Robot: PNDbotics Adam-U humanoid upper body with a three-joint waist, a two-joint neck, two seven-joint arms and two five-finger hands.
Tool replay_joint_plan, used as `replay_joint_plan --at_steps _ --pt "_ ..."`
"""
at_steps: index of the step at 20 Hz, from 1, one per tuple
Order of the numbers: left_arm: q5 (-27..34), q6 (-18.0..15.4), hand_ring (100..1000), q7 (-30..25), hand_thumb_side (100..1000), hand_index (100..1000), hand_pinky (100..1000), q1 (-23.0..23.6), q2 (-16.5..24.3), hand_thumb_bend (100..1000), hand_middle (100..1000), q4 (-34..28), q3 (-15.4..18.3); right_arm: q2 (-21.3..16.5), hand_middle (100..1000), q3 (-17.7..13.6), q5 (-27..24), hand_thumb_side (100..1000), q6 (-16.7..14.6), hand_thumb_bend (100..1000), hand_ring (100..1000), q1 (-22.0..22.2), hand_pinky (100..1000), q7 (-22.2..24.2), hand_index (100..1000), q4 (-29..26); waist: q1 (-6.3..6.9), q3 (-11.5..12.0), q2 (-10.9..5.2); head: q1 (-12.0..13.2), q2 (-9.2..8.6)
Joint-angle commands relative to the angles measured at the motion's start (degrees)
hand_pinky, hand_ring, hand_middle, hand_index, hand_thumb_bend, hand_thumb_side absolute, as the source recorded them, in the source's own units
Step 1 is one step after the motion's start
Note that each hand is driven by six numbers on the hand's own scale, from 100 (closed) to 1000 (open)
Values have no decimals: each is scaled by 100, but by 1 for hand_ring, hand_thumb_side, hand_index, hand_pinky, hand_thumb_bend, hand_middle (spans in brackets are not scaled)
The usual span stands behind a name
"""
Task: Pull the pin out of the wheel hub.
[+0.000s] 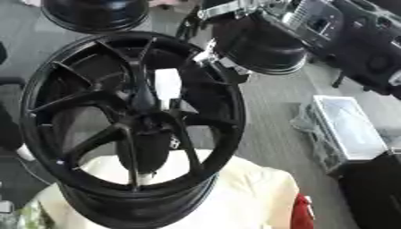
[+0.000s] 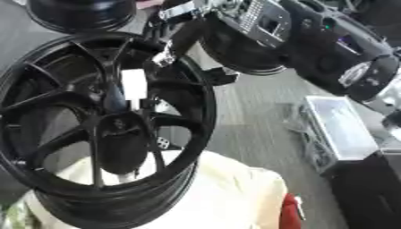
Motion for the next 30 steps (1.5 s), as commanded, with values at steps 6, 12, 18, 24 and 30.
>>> replay_joint_plan --at_steps 6,12,18,24,30 --pt "9 33 1000 -59 680 766 686 -62 124 100 899 -91 -9 65 793 -24 90 746 -319 448 899 -240 922 226 904 37 83 -60 -185 54 -9" --pt "30 68 1000 -80 681 766 686 -65 95 100 900 -91 -34 230 802 -16 195 747 -487 447 903 -298 923 355 915 143 102 -71 -222 102 -9" --pt "52 138 1000 -92 683 767 687 -40 49 100 902 -91 -59 312 806 30 44 753 -522 443 905 -289 928 557 922 248 128 -73 -306 84 -9" --pt "57 186 1000 -135 687 766 686 -31 30 100 903 -91 -86 67 802 -13 -222 753 -494 443 901 9 925 680 918 -51 136 -38 -337 18 -9" --pt "42 219 1000 -177 687 766 686 -71 15 100 905 -91 -118 45 798 -34 -340 751 -405 444 896 64 921 763 912 -169 118 -11 -329 -23 -9"
